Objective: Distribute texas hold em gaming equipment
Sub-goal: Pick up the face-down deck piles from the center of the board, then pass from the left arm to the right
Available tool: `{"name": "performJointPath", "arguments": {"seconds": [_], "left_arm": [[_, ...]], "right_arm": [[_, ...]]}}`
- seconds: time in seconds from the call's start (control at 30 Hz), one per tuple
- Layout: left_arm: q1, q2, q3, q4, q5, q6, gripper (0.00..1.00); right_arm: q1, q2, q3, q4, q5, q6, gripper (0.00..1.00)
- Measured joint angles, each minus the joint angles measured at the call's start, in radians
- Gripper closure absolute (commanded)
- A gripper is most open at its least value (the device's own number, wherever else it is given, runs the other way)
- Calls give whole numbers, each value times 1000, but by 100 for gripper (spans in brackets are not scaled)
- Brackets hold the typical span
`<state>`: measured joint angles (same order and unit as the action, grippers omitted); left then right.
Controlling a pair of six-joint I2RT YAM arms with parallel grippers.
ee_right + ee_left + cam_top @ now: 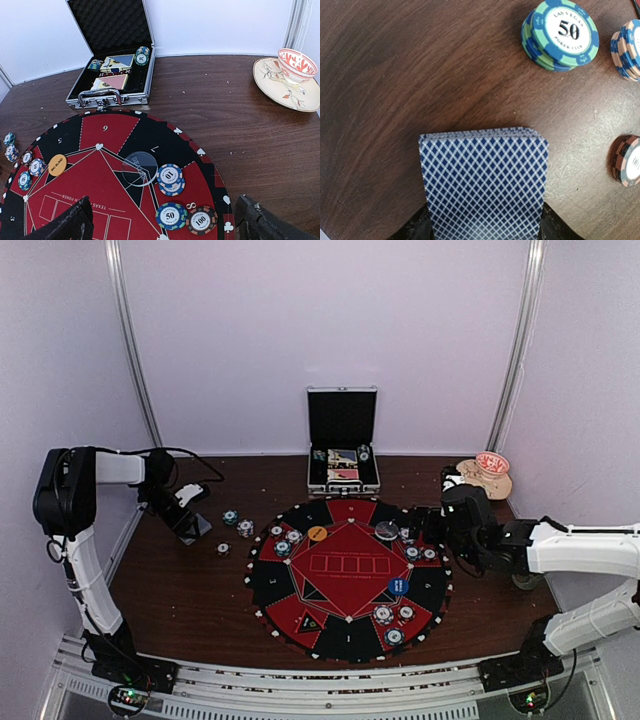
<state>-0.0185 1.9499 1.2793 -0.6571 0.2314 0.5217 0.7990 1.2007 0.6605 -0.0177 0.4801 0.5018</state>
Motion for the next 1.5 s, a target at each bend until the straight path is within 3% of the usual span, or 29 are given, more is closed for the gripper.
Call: {"name": "performJointPath", "arguments": {"seconds": [0.37,0.57,0.87,1.23,1.5], "left_arm": [[0,-23,-10,4,-8,-19,44],[0,-51,-35,4,4,-22,43],[0,-107,-56,2,34,-16,42],[-20,-210,-91,0,86,12,42],[-73,-269,-149,-3,109,25,41]], "right_arm": [[1,3,1,0,-7,3,0],[5,66,56,10,-107,32,0],[41,380,348,113,-374,151,2],[123,889,752,275,-642,314,4],[153,1025,882,348,-731,406,6]]}}
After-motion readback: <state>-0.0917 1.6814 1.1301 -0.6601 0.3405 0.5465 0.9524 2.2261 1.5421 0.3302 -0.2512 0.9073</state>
